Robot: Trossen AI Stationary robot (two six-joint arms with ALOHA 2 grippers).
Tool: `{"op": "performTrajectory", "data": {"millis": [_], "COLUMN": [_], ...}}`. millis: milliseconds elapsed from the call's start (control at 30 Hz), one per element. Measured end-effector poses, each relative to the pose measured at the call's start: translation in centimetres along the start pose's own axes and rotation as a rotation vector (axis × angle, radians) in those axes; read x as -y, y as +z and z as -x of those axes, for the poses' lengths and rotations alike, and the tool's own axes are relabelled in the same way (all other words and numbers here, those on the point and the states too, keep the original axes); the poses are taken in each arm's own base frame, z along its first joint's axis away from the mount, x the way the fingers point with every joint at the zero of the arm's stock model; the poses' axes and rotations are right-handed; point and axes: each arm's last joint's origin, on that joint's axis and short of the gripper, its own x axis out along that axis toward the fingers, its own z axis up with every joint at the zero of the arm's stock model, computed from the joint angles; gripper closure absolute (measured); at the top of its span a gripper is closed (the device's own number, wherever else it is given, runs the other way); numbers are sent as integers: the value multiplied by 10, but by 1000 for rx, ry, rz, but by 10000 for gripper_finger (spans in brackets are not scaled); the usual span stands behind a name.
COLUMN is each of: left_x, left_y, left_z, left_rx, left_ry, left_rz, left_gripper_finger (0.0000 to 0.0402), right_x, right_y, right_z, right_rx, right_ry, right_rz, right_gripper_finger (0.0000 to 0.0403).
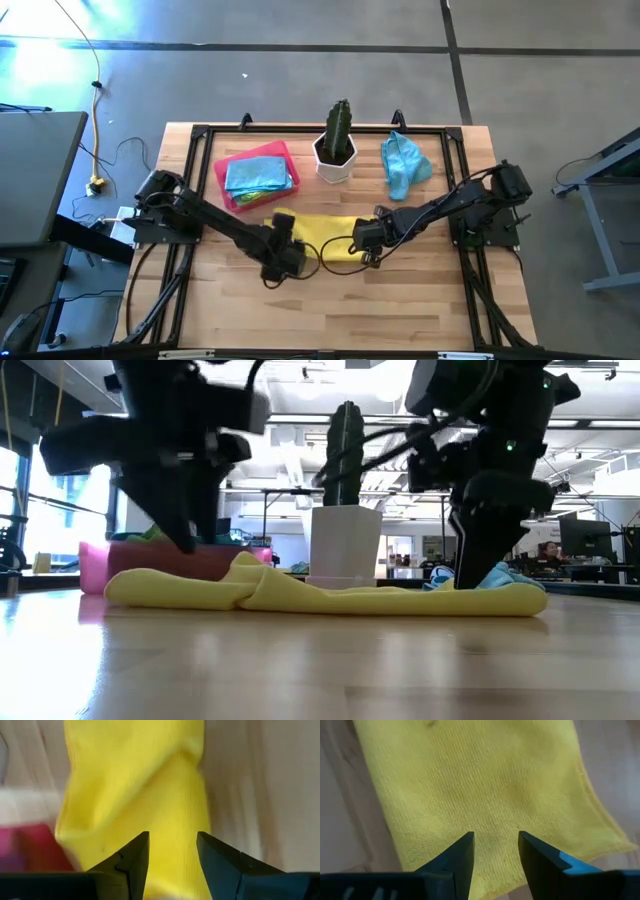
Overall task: Fold microfiber towels
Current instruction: Fold the yellow microfiber cloth
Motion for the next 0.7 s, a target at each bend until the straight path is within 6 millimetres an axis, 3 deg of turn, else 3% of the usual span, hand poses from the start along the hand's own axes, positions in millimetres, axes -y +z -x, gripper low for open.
{"op": "performTrajectory", "data": {"millis": [267,700], "left_x": [4,15], "left_y": [6,2], "left_z": [-18,-29], "left_rx": [-14,-103], "left_ry": [4,-115], "left_rz": [46,69], "left_gripper_finger": [245,245], "right_x": [-5,-9], "right_y": [-4,-8], "right_z": [-17,-17], "right_rx": [-52,-61], "right_ry": [-15,-30], "right_rz": [13,16], "right_gripper_finger": [258,258]}}
